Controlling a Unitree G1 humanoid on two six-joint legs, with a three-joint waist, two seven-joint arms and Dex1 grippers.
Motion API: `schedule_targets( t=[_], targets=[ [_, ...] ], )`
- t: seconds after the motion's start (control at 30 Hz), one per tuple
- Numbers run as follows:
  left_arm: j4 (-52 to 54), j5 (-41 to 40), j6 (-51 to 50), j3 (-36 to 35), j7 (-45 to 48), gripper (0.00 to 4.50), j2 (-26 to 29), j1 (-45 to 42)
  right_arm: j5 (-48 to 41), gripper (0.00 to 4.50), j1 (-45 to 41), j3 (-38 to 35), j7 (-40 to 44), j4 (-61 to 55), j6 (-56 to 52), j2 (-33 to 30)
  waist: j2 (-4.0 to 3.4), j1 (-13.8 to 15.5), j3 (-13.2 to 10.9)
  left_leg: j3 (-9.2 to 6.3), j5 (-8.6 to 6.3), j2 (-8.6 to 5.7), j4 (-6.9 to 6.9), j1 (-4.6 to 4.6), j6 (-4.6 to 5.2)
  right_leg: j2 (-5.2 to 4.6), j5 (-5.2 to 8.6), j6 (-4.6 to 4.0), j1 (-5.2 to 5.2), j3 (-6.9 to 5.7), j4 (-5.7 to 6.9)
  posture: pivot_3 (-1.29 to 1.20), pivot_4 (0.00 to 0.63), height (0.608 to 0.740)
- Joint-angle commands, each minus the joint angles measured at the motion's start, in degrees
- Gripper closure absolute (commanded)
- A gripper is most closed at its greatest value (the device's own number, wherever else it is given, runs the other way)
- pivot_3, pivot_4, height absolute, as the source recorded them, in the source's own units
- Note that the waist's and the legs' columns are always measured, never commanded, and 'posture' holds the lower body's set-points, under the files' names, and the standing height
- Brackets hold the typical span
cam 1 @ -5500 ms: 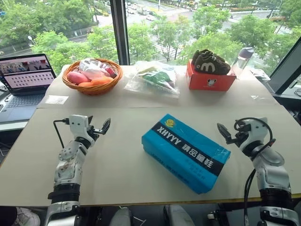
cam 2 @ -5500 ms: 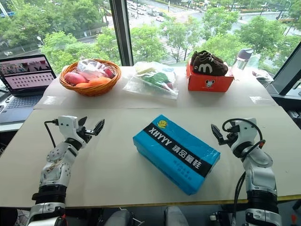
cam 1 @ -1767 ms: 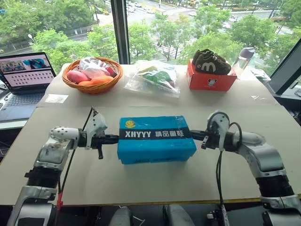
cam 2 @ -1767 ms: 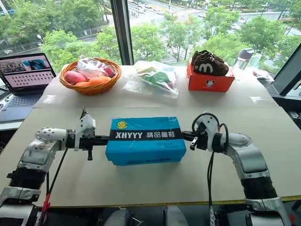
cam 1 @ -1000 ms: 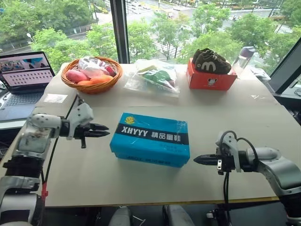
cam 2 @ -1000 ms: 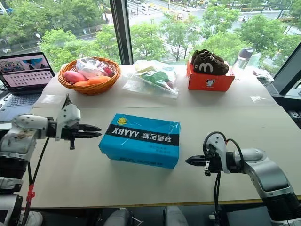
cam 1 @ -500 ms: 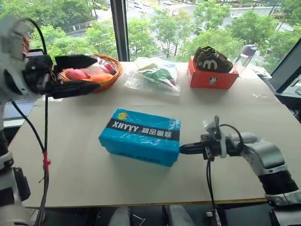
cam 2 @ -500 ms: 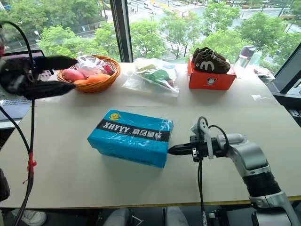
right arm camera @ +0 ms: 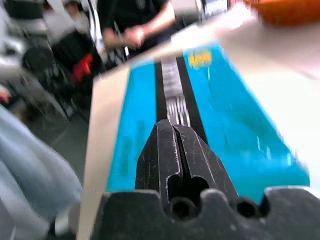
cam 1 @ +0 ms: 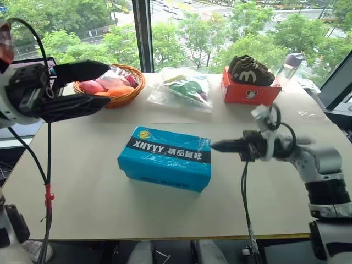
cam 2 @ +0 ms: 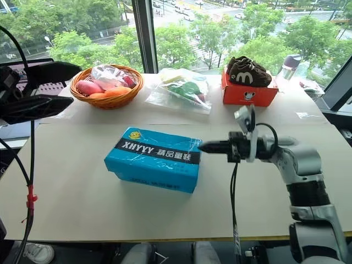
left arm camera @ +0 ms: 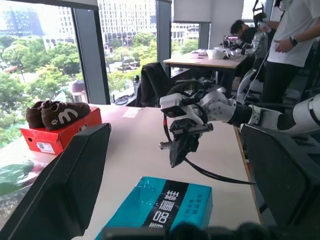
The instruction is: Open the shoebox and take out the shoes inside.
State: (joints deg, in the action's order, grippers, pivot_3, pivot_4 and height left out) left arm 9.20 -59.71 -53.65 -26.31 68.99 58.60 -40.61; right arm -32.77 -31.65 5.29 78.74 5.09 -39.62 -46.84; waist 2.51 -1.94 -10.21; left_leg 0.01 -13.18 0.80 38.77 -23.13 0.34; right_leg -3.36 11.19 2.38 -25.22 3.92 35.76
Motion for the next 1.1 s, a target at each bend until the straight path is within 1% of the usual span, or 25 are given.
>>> schedule_targets(
  t=[0.03, 0.17, 0.3, 0.4, 0.57, 0.77, 0.87, 0.93, 1.1],
  targets=[
    [1.9, -2.0, 0.5, -1.7, -2.1, 0.03, 0.0, 0.1, 1.5, 4.5, -1.7, -2.0, 0.1, 2.4, 2.8, -0.4, 0.01, -0.3, 0.0, 0.01, 0.0, 0.0, 0.08, -0.03, 0.0, -0.01, 0.0, 0.01, 0.0, 0.01, 0.0, 0.0, 0.15, 0.74],
    [2.4, -1.8, 1.2, -0.5, -2.5, 0.03, 0.0, 1.0, 5.1, 4.5, 0.8, 0.9, 1.1, 1.0, 5.0, -2.0, 0.01, -0.7, 0.0, 0.04, 0.01, 0.06, 0.12, 0.12, 0.0, 0.08, 0.02, 0.07, 0.03, 0.04, 0.13, 0.0, 0.15, 0.74],
    [1.4, 1.1, 3.3, 2.3, -1.0, 0.03, 0.5, 1.4, 2.7, 4.5, 5.7, 4.2, 2.8, -7.6, 1.9, -0.4, 0.01, -0.6, 0.0, 0.01, 0.02, 0.17, 0.06, 0.32, 0.0, 0.24, 0.08, -0.02, 0.15, 0.03, 0.23, 0.0, 0.15, 0.74],
    [0.7, 2.1, 4.4, 3.9, -0.2, 0.03, 0.2, 1.2, 2.5, 4.5, 7.4, 5.8, 1.9, -10.8, 0.9, 1.5, 0.01, -0.8, 0.0, 0.01, 0.02, 0.16, 0.06, 0.27, 0.0, 0.24, 0.08, -0.03, 0.1, 0.07, 0.23, 0.0, 0.15, 0.74],
    [0.1, 2.6, 5.4, 4.9, 1.1, 0.03, 0.2, 0.7, 1.1, 4.5, 9.3, 6.2, 1.0, -13.4, -0.9, 3.7, 0.01, -0.5, 0.0, 0.01, 0.01, 0.13, 0.11, 0.25, 0.0, 0.19, 0.08, -0.02, 0.11, 0.07, 0.23, 0.0, 0.15, 0.74],
    [0.4, 2.8, 5.8, 5.6, 1.7, 0.03, 0.3, 0.5, 1.0, 4.5, 8.9, 5.4, -2.1, -9.5, -0.1, 8.2, 0.01, -0.5, 0.0, 0.01, 0.01, 0.14, 0.11, 0.26, 0.0, 0.2, 0.08, -0.02, 0.12, 0.05, 0.22, 0.0, 0.15, 0.74],
    [-0.1, 8.0, 8.9, 8.3, 4.6, 0.03, 2.7, 2.8, -2.6, 4.5, 8.5, 2.4, -2.3, -6.0, -2.4, 11.2, 0.01, -0.6, 0.0, 0.01, 0.02, 0.14, 0.11, 0.27, 0.0, 0.2, 0.08, -0.02, 0.13, 0.05, 0.22, 0.0, 0.15, 0.74],
    [-1.7, 10.0, 10.3, 9.0, 5.6, 0.03, 3.6, 3.3, -4.2, 4.5, 8.3, 1.0, -2.3, -4.7, -3.6, 12.3, 0.01, -0.6, 0.0, 0.01, 0.01, 0.13, 0.08, 0.27, 0.0, 0.2, 0.08, -0.03, 0.11, 0.07, 0.22, 0.0, 0.15, 0.74],
    [-3.4, 8.7, 10.2, 7.6, 6.9, 0.03, 3.2, 2.2, -9.4, 4.5, 7.9, -2.2, -3.6, -5.1, -7.3, 15.2, 0.0, -0.6, 0.0, 0.01, 0.02, 0.16, 0.09, 0.25, 0.0, 0.22, 0.08, -0.04, 0.09, 0.05, 0.23, 0.0, 0.15, 0.74]
  ],
)
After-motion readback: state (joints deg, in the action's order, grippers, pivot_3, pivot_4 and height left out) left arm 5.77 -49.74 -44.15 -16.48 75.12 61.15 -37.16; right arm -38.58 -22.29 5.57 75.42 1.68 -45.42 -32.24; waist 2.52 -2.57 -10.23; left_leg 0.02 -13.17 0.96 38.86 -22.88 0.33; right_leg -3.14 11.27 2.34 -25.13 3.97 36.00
